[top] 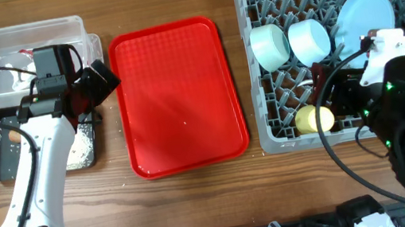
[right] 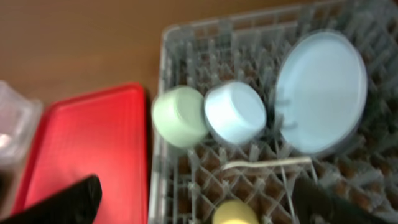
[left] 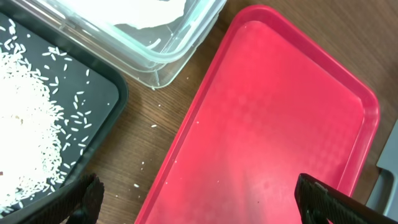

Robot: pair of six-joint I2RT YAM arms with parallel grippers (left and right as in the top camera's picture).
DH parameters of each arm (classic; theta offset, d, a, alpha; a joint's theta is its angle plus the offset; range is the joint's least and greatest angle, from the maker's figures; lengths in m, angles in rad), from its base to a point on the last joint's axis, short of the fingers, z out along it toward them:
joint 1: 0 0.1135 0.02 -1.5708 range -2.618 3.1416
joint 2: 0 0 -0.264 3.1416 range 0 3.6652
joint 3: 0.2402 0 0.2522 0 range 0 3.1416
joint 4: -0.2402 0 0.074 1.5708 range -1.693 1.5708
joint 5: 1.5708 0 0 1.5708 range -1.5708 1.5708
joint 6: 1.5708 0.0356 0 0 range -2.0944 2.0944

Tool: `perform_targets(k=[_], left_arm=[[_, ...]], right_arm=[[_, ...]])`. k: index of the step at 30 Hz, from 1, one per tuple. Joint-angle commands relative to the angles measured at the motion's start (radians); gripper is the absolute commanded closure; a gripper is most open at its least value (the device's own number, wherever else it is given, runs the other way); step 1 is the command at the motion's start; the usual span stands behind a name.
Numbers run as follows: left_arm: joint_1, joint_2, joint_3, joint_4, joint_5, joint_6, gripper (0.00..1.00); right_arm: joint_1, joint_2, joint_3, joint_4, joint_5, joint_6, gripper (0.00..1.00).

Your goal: Sort waste into correct bins and load items into the dishwasher rack

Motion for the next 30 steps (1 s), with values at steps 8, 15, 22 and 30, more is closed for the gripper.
perform_targets(k=[8,15,22,30], left_arm=[[-0.003,-0.013,0.013,0.003,0.005,0.023,0.00],[-0.003,-0.013,0.013,0.003,0.005,0.023,0.00],[-0.003,-0.013,0.013,0.003,0.005,0.023,0.00],[-0.003,-0.013,0.013,0.003,0.005,0.023,0.00]], right_arm=[[-0.119,-0.609,-0.985,0.815,-0.071,0.060,0.00],[-0.148,-0.795,-1.089,0.832,-0.116,-0.060,0.00],[-0.146,-0.816,-1.089,0.832,-0.116,-0.080,0.00],[-0.146,-0.815,-1.089,0.832,-0.116,-0.080,0.00]])
